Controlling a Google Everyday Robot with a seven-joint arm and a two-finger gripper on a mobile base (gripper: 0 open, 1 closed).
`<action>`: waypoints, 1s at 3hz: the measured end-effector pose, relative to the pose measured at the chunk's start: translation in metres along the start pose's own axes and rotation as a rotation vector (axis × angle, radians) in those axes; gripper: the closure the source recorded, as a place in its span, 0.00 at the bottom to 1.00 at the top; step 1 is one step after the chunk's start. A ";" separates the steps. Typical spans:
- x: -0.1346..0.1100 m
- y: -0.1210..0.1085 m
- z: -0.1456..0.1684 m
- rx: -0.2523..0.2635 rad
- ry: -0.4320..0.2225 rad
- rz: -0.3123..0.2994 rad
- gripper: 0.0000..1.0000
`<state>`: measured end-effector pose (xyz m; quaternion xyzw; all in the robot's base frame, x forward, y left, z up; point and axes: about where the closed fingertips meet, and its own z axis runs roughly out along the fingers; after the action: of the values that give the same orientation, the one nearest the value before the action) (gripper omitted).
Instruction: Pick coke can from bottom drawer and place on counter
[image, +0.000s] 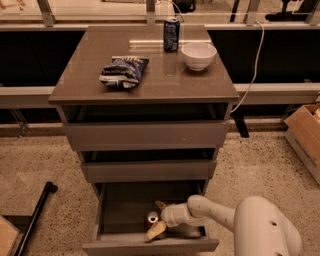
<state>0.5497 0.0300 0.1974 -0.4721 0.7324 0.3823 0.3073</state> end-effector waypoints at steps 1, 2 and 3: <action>0.003 -0.003 0.003 -0.004 -0.004 0.014 0.03; 0.008 -0.006 0.003 0.001 -0.003 0.029 0.27; 0.009 -0.003 -0.006 0.028 -0.012 0.032 0.50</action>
Offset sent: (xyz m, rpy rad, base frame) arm 0.0069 -0.0109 -0.0134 -0.0001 0.0314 -0.0367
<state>0.5482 0.0201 0.1921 -0.4536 0.7435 0.3796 0.3120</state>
